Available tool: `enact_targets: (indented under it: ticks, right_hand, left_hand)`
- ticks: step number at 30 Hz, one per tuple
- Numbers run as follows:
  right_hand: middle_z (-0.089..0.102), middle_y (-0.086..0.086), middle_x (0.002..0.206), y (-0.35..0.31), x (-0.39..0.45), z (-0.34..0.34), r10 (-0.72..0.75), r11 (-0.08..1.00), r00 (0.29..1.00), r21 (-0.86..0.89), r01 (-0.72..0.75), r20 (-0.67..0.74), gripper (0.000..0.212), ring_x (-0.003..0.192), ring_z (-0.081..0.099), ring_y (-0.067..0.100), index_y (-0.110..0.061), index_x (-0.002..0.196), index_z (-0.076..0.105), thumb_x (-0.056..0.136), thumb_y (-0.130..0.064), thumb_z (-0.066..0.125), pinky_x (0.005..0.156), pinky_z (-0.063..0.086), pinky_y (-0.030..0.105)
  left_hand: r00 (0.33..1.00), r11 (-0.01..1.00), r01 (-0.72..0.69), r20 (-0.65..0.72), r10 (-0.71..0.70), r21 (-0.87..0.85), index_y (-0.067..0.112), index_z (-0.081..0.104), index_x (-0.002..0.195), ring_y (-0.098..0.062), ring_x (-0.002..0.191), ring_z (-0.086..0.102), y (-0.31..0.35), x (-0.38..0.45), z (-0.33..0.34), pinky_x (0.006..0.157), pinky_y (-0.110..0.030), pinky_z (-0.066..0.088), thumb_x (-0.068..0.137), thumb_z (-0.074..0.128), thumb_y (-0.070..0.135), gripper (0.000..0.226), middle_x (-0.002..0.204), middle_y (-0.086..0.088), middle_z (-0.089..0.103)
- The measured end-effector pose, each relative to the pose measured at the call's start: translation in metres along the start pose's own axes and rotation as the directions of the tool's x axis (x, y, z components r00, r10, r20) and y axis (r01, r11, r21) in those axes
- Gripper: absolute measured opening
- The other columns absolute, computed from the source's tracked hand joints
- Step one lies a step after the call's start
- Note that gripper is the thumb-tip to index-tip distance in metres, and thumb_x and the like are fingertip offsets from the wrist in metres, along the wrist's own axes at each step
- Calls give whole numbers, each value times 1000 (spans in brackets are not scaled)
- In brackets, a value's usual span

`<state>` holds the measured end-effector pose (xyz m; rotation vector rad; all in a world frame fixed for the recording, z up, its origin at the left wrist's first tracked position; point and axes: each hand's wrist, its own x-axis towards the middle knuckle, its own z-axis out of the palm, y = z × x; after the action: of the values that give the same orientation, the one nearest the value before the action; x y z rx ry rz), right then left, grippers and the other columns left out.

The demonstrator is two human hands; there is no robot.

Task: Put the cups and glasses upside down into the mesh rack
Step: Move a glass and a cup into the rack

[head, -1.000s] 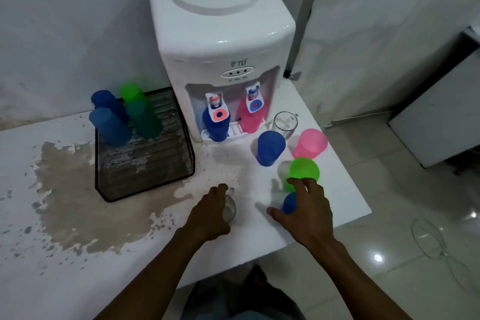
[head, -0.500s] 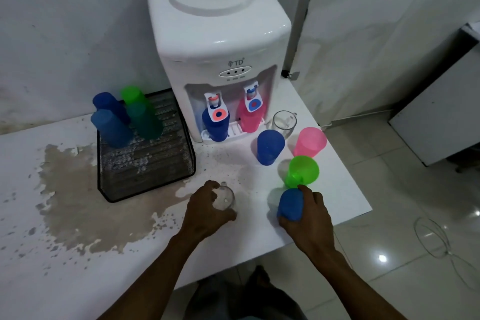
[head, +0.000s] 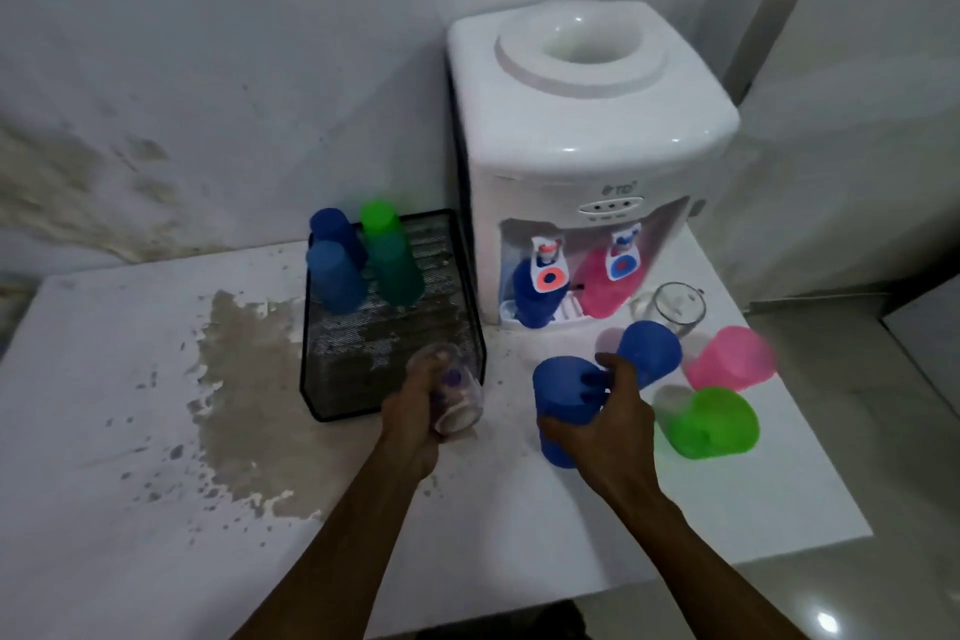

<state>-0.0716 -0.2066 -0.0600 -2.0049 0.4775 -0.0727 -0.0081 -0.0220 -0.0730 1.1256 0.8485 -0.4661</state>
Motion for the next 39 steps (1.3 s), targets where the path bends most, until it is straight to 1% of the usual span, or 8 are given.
enact_targets:
  ticks: [5,12,15,19,22,27,33,39]
  right_hand:
    - [57,6,123,-20,20,36,30,1000,998,-1,-30,58,82,98,55,18,-13,129,44,60,-20,88,82,45,28]
    - [55,6,129,-37,49,74,131,991,979,-24,-129,159,82,104,55,20,-15,134,41,65,-20,85,96,46,37]
    - [58,1,123,-41,61,85,166,986,972,-27,-164,168,82,106,58,20,-17,133,41,65,-20,85,97,46,35]
    - [54,-8,111,-47,73,95,198,980,959,-17,-198,202,79,100,57,14,-20,130,42,64,-16,85,92,45,27]
    - [54,-10,114,-52,80,103,227,972,942,-7,-233,248,78,98,55,11,-21,131,42,66,-17,85,92,44,26]
    - [60,-6,120,-52,86,120,272,961,912,-37,-274,306,67,103,60,16,-35,116,43,65,-19,84,100,48,36]
    - [56,-18,112,-51,96,136,287,954,906,-8,-300,311,67,107,59,16,-44,107,44,52,-36,82,100,50,40]
    - [52,-25,105,-53,112,146,304,939,894,53,-339,328,79,108,57,13,-40,102,45,33,-65,74,104,46,37]
  left_hand:
    - [982,978,146,138,-126,-146,14,58,105,-31,85,61,41,13,-6,79,-45,53,84,61,31,28,101,-18,61]
    - [982,951,-87,186,31,298,1,62,105,-33,85,65,106,41,6,74,-43,56,59,73,26,54,103,-22,67]
    - [932,702,-349,148,332,621,8,52,107,-24,88,63,141,57,19,71,-36,57,59,83,31,62,101,-6,61]
    - [663,241,-660,400,633,712,9,50,117,-16,88,60,186,78,39,69,-26,50,56,88,25,74,102,0,60]
    - [536,-96,-721,640,551,686,10,53,121,-28,91,63,215,101,51,75,-41,55,50,84,30,80,103,-13,66]
    - [585,-650,-490,772,249,581,18,50,131,-35,101,52,242,132,82,82,-39,44,61,81,32,78,119,-15,47]
    - [685,-839,-362,727,55,405,10,26,143,-31,119,49,243,168,102,94,-41,37,63,80,22,98,135,-10,46]
    - [717,-865,-365,697,-25,345,10,29,143,-28,133,38,244,184,104,109,-41,25,82,66,21,72,146,-11,36]
